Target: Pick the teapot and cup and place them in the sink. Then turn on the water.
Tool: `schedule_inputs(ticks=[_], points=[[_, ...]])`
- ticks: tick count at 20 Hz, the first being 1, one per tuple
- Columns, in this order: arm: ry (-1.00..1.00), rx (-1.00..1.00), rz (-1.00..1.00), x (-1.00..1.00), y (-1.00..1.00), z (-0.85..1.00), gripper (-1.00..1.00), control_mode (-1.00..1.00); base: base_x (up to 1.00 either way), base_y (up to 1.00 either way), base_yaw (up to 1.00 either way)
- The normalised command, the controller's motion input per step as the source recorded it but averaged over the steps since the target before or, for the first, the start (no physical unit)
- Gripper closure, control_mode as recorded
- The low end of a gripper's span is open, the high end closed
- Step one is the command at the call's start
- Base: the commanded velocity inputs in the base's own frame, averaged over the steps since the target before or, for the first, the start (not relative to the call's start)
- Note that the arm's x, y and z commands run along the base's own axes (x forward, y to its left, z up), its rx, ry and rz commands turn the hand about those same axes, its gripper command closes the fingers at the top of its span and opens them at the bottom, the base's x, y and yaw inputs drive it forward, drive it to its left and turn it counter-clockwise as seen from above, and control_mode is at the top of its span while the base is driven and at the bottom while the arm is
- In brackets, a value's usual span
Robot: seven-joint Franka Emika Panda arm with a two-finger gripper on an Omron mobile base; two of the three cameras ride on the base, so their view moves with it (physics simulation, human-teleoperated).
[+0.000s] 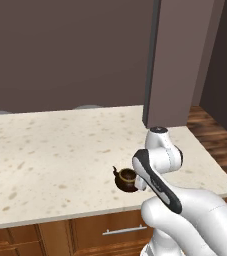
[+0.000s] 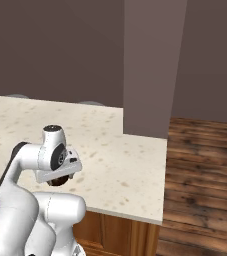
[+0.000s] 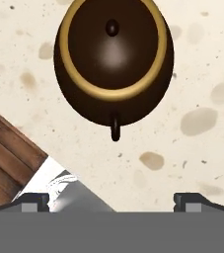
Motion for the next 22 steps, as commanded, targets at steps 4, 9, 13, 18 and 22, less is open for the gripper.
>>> schedule_inputs(ticks=[4,9,13,18,22], points=[[-0.14,0.00,0.00,0.00,-0.01,-0.34,-1.00,-1.00,0.00,0.00,0.00],[-0.15,0.00,0.00,0.10,0.00,-0.43,-1.00,-1.00,0.00,0.00,0.00],[-0.10,0.00,0.00,0.00,0.00,-0.61,-1.00,-1.00,0.00,0.00,0.00],[-0.08,0.00,-0.01,0.00,0.00,-0.73,-1.00,-1.00,0.00,0.00,0.00],[-0.06,0.00,-0.02,-0.03,0.00,-0.82,-1.00,-1.00,0.00,0.00,0.00]])
